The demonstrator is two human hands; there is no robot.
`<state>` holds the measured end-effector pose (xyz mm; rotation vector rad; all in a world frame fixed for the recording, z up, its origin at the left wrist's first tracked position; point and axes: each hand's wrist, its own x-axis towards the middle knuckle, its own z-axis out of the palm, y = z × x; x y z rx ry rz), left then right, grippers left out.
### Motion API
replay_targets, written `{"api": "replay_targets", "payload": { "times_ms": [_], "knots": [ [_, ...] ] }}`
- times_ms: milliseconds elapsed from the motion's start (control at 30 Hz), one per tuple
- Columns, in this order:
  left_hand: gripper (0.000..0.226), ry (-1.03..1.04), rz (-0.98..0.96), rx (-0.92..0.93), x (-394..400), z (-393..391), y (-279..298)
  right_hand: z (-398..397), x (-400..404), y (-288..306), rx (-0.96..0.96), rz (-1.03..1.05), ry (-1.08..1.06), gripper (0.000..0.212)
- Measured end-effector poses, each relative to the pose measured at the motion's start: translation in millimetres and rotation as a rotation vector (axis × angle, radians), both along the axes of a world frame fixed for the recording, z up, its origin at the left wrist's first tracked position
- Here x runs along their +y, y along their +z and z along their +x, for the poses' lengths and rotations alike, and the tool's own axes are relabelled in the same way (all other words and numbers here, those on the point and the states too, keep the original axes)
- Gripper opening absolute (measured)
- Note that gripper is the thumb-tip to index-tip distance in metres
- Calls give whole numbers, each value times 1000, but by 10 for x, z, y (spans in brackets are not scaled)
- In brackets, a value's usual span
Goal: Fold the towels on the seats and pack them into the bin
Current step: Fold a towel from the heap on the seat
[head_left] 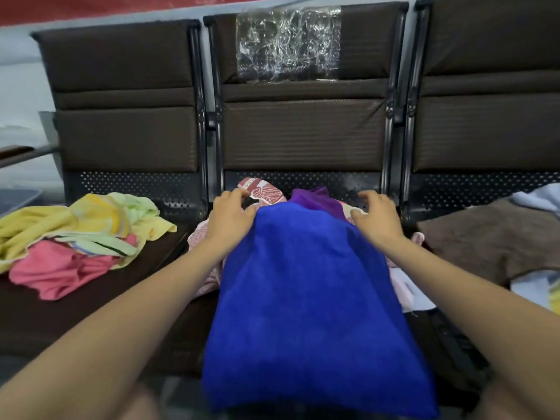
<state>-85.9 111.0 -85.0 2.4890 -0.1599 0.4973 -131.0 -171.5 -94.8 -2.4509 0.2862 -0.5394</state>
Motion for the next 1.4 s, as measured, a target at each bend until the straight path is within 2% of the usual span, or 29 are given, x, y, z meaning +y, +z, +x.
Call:
{"api": "replay_targets", "payload": {
  "times_ms": [67,167,300,400,467,500,600,700,767,867,967,1067,1133,1167,1233,1333,1400],
  "knots": [
    [22,-117,-1,-50,-30,-301,42,-266,143,58,-73,-66,173,27],
    [3,-312,51,10,-40,-777,-19,-741,356,39,1,-156,489,5],
    [9,-533,262,166,33,-1392,-217,-1363,530,-68,258,-237,803,14],
    [17,-637,363,253,103,-1679,-349,-1642,582,-134,374,-362,914,33],
    [24,-667,399,281,148,-1775,-386,-1718,615,-202,390,-509,910,42],
    [28,-675,432,284,160,-1790,-401,-1726,629,-232,382,-533,898,40],
    [22,-673,492,259,184,-1795,-442,-1700,692,-262,368,-436,871,18],
    [11,-682,454,277,156,-1740,-437,-1628,723,-203,421,-381,839,11],
    [11,-657,358,298,154,-1664,-382,-1540,714,-144,383,-312,748,15],
    [11,-578,201,316,155,-1537,-297,-1419,741,-85,226,-282,576,19],
    [10,-506,238,272,138,-1421,-327,-1433,855,-201,161,-286,616,12],
    [6,-432,341,245,172,-1290,-391,-1471,873,-399,249,-270,734,33],
    [10,-405,364,219,209,-1251,-430,-1431,811,-478,280,-303,809,49],
    [13,-413,354,192,217,-1259,-446,-1413,779,-490,286,-273,826,49],
    [31,-478,345,163,208,-1318,-485,-1376,723,-492,268,-207,826,30],
    [64,-570,443,245,190,-1441,-563,-1311,708,-463,248,-209,797,7],
    [64,-614,505,242,208,-1458,-619,-1242,693,-390,309,-83,732,23]
  ]
}}
